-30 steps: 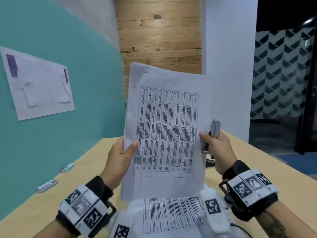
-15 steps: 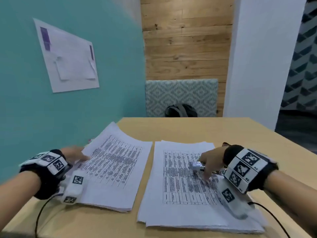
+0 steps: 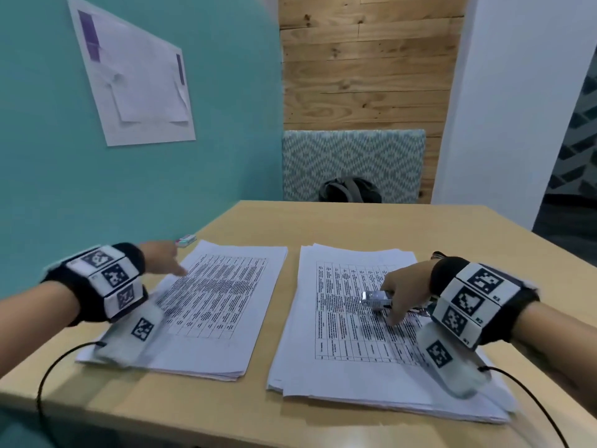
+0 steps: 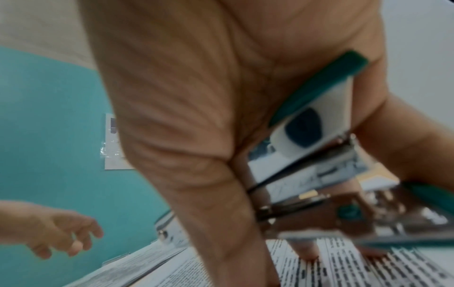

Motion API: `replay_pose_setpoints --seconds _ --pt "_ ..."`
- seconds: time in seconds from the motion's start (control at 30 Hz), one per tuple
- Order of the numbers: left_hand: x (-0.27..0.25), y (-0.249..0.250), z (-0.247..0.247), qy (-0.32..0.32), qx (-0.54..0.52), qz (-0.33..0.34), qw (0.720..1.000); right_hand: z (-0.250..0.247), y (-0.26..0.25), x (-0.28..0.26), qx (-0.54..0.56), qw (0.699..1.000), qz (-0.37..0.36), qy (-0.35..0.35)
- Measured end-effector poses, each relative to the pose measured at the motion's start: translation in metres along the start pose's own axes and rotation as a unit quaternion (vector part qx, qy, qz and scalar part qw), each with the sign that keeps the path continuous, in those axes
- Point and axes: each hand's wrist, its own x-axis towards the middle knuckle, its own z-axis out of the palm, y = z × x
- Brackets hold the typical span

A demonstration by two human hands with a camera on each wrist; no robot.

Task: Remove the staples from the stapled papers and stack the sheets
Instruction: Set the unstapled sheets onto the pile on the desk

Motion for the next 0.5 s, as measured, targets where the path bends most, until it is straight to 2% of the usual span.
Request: replay_pose_setpoints --seconds 0.13,0.27,0.33,0.43,0.5 --pt "-0.019 0.073 -0.014 -0.085 -0.155 0.088 0.98 -0.005 -0.002 -0.003 0.025 1.0 0.001 -0.012" --pt "-0.001 0.138 -0.007 -0.164 -0.179 0.105 0.964 -0.004 -0.004 -0.006 0.028 1.0 0.004 -0.013" --pt "0.012 0.155 0.003 -0.145 -0.15 0.116 0.971 -0.002 -0.003 -0.005 0.036 0.999 0.005 -0.01" --pt "0.019 0.173 0.016 -0.062 -0.082 0.121 0.987 -0.001 0.0 -0.004 0.056 0.998 0.004 -0.005" --pt "0.018 0.184 0.023 -0.042 -0.087 0.117 0.988 -0.002 0.003 -0.003 0.066 0.998 0.001 -0.005"
